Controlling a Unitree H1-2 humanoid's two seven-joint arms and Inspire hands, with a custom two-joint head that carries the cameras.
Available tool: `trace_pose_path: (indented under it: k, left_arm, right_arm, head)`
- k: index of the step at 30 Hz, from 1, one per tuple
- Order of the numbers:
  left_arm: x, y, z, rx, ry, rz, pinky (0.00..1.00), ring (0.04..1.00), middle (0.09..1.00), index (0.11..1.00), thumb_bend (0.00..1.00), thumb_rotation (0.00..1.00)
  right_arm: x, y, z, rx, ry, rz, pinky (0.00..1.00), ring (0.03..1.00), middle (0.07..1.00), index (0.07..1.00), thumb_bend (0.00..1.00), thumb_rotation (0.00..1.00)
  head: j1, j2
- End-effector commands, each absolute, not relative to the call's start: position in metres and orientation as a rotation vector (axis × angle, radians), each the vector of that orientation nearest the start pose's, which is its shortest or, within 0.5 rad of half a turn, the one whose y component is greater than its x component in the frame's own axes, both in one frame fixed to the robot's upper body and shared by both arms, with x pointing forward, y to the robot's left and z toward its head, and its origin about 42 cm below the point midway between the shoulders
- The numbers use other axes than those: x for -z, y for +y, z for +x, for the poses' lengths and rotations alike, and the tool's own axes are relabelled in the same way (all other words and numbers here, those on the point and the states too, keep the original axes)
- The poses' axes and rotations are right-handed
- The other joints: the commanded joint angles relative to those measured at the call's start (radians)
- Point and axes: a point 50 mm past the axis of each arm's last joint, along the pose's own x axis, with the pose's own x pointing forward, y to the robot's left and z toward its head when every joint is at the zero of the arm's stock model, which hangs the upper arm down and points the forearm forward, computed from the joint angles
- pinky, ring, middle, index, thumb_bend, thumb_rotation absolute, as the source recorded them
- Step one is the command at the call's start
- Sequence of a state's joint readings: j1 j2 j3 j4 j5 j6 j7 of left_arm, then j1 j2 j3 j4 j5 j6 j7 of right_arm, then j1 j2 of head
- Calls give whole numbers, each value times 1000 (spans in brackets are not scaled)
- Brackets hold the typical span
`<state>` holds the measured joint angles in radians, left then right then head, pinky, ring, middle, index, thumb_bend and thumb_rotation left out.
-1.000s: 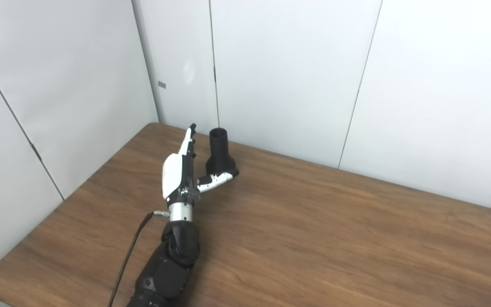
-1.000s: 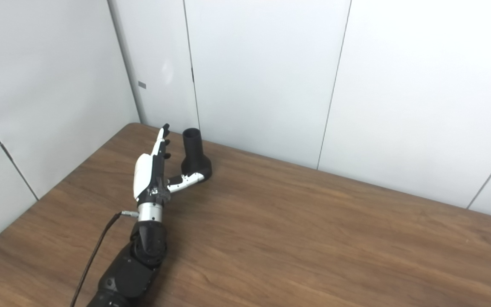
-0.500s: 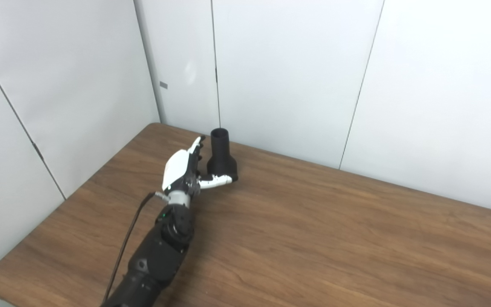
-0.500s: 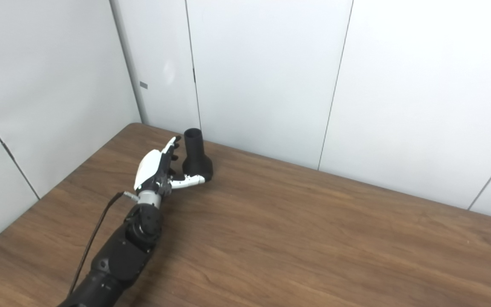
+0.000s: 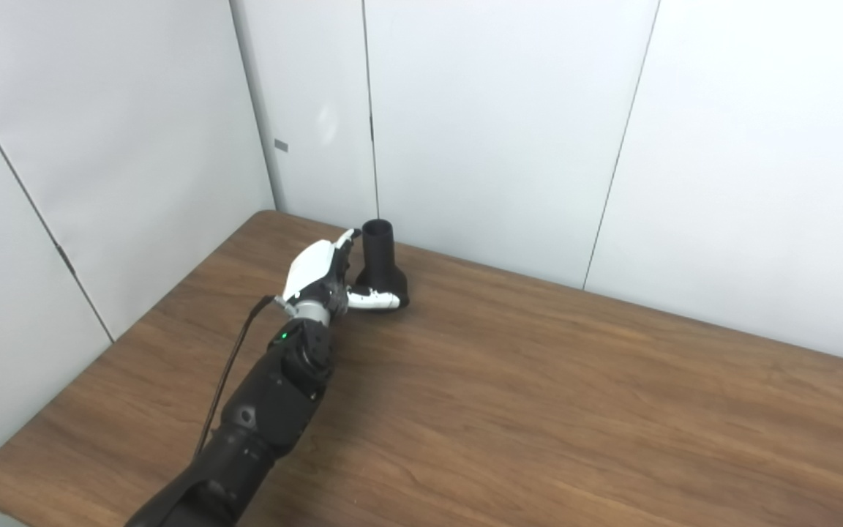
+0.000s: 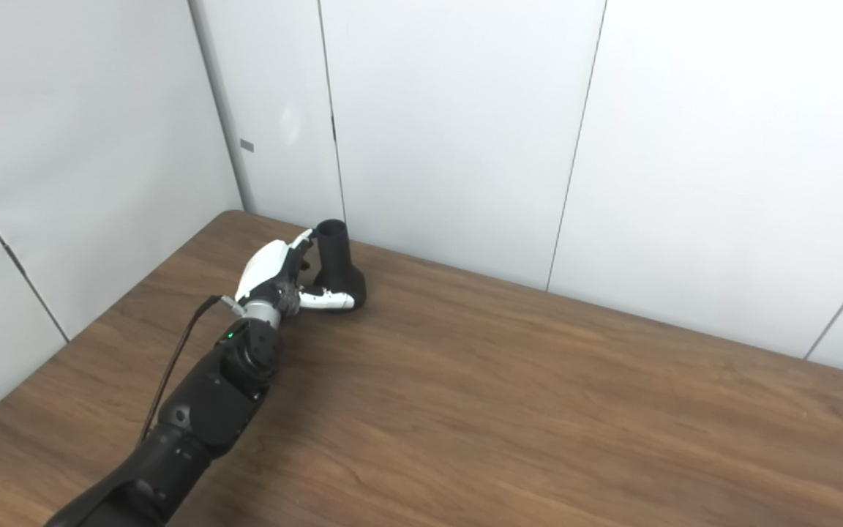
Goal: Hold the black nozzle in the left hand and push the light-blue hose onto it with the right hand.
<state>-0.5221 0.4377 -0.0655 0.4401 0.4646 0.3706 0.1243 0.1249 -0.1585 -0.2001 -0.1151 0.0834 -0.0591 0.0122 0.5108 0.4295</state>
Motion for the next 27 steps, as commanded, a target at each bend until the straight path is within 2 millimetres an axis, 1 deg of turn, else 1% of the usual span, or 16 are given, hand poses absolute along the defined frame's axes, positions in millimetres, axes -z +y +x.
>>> trace_pose_path:
  k: [1,4,5,6,7,9,11,12,13,15,17,20,21,25,27]
  left_arm:
    - [-164,364,439,-245,317,904,527,738,882,929,1000,304]
    - [-164,366,441,-205,345,912,545,730,853,909,1000,316]
    - [-164,366,441,-194,352,923,568,740,852,905,1000,296]
    - [-164,366,442,-185,360,930,580,743,848,899,1000,261]
    - [-164,366,443,-179,367,938,592,747,849,899,1000,238]
    - [-165,365,443,-167,378,964,569,719,831,888,1000,215]
    - [-165,364,443,-157,374,990,524,661,795,856,1000,217]
    - [-165,364,442,-149,369,1007,508,639,773,829,1000,220]
    - [-165,363,442,-141,367,1027,498,631,765,821,1000,219]
    - [-164,362,443,-127,370,1054,512,650,779,820,1000,213]
    - [-164,361,444,-111,376,1088,492,662,789,829,1000,194]
    - [-162,359,444,-94,380,1146,538,701,807,844,1000,177]
    - [-161,358,443,-85,378,1166,559,719,820,847,1000,155]
    - [-157,356,442,-54,365,1239,607,758,847,820,1000,140]
    - [-156,355,442,-54,364,1248,627,773,851,823,1000,110]
  right_arm:
    - [-124,-324,238,193,-120,-124,322,437,478,457,912,643]
    - [-125,-323,237,193,-120,-129,318,435,477,455,924,648]
    - [-125,-323,237,194,-120,-128,317,434,476,455,928,650]
    - [-125,-323,237,196,-119,-128,324,438,479,471,677,369]
    - [-125,-323,236,199,-117,-127,326,438,479,476,592,274]
    - [-125,-323,236,201,-114,-128,326,438,479,480,522,195]
    - [-125,-323,235,199,-112,-132,325,438,479,481,508,179]
    - [-126,-323,235,198,-112,-134,324,437,479,481,505,176]
    - [-126,-323,235,197,-112,-133,324,437,479,481,504,175]
    - [-126,-323,236,196,-108,-129,323,435,478,481,504,174]
    - [-126,-323,236,192,-108,-127,323,435,477,481,504,174]
    - [-127,-323,236,193,-105,-123,322,435,477,481,504,174]
    - [-127,-323,236,194,-105,-123,321,435,477,481,505,174]
    - [-127,-325,236,191,-103,-133,318,434,477,481,505,174]
    - [-127,-325,235,190,-103,-132,317,434,478,481,505,174]
  head:
    - [0,2]
    - [-3,3]
    - [-4,3]
    - [-4,4]
    - [-5,5]
    - [-4,6]
    - [-4,7]
    - [-4,7]
    - [-4,7]
    - [-6,8]
    - [-6,9]
    - [-5,9]
    - [-5,10]
    - [-3,12]
    - [-3,13]
